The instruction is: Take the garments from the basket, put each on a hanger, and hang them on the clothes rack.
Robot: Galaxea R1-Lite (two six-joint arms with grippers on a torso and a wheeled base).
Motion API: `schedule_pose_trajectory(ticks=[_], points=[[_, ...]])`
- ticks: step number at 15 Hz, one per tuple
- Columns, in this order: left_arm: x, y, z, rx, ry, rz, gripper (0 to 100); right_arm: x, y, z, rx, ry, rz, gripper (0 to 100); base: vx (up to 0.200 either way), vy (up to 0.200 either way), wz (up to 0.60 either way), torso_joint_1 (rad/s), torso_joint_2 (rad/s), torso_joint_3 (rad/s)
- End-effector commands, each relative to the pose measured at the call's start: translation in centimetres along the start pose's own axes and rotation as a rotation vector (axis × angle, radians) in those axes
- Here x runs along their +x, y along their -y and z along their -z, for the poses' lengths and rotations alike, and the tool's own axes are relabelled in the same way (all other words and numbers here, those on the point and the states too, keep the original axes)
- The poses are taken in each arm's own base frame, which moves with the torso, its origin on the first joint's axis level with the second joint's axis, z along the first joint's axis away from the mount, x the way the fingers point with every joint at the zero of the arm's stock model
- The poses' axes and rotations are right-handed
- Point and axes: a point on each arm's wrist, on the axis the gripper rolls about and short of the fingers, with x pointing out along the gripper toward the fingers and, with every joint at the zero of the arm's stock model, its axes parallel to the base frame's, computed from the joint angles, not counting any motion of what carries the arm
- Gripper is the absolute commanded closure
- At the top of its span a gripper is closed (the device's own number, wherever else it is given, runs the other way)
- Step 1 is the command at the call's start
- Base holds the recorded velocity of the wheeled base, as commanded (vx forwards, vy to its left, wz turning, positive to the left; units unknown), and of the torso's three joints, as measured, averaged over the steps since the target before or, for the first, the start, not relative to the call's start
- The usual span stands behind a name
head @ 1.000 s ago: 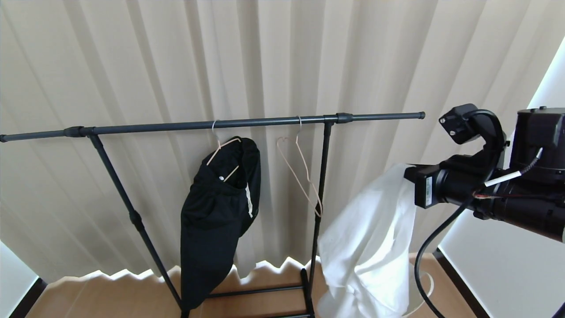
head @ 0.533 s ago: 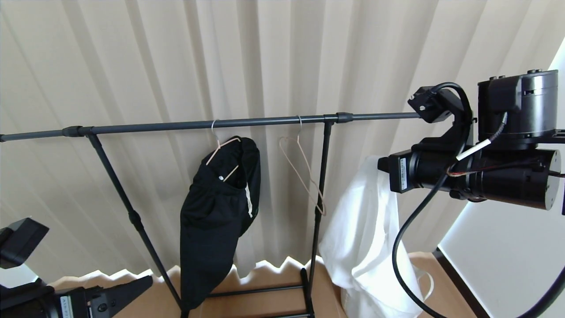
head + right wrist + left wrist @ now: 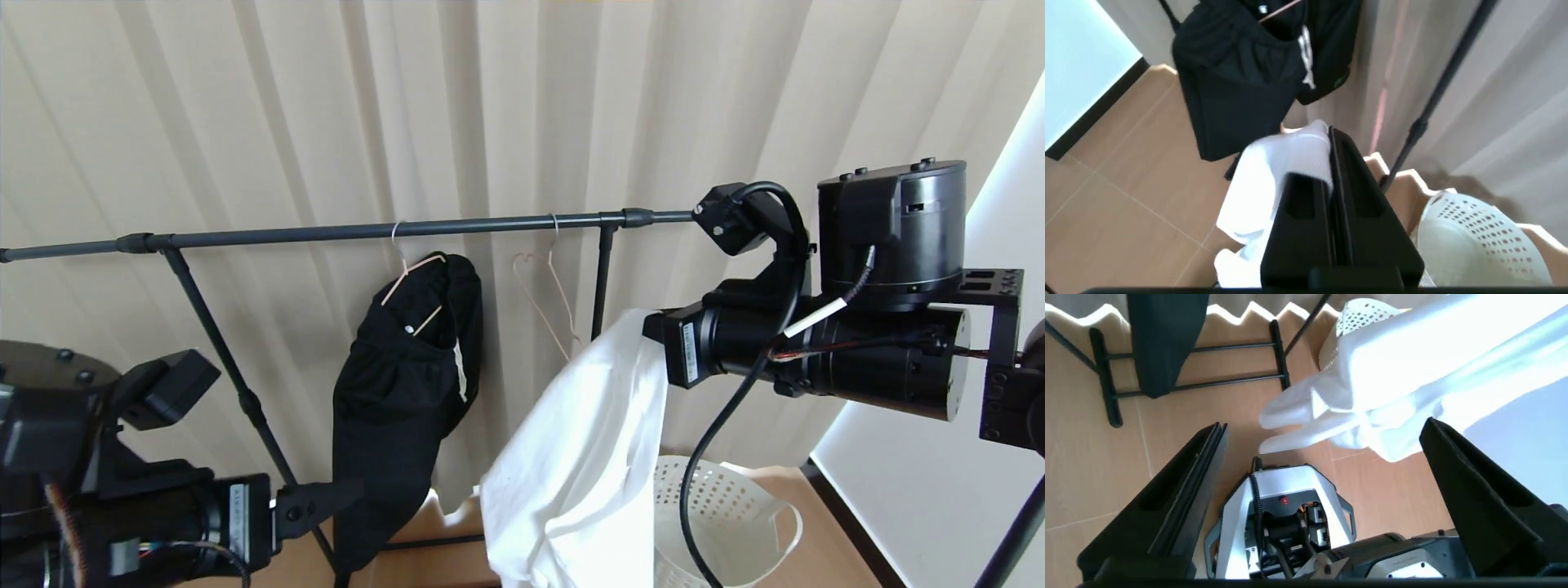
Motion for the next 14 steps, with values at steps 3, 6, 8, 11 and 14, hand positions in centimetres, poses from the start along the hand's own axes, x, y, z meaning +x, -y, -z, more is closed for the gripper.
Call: schedule_pose_trajectory(ticks=[3, 6, 8, 11, 14], points=[[4.4, 5.3, -2.5, 0.096, -0.079, 0.082, 0, 1.7, -1.8, 0.3, 0.020, 0.011, -0.045, 100, 0.000, 0.000, 0.00, 0.000, 0.00, 0.000], [7.3, 8.7, -2.2, 0.161, -0.135, 0.131, 0, 2.9, -3.0, 0.3, 0.071, 0.043, -0.024, 100, 0.000, 0.000, 0.00, 0.000, 0.00, 0.000], [10.0, 10.9, -1.4, 0.194, -0.149, 0.166, 0, 3.5, -3.1, 0.4, 0.075, 0.060, -0.001, 100, 0.000, 0.000, 0.00, 0.000, 0.00, 0.000], [13.3, 13.0, -1.0, 0.190, -0.111, 0.212, 0, 3.5, -3.1, 0.7, 0.074, 0.052, 0.006, 100, 0.000, 0.000, 0.00, 0.000, 0.00, 0.000], [14.7, 14.4, -2.1, 0.123, -0.047, 0.242, 0, 3.2, -3.1, 1.3, 0.071, 0.034, 0.008, 100, 0.000, 0.000, 0.00, 0.000, 0.00, 0.000]])
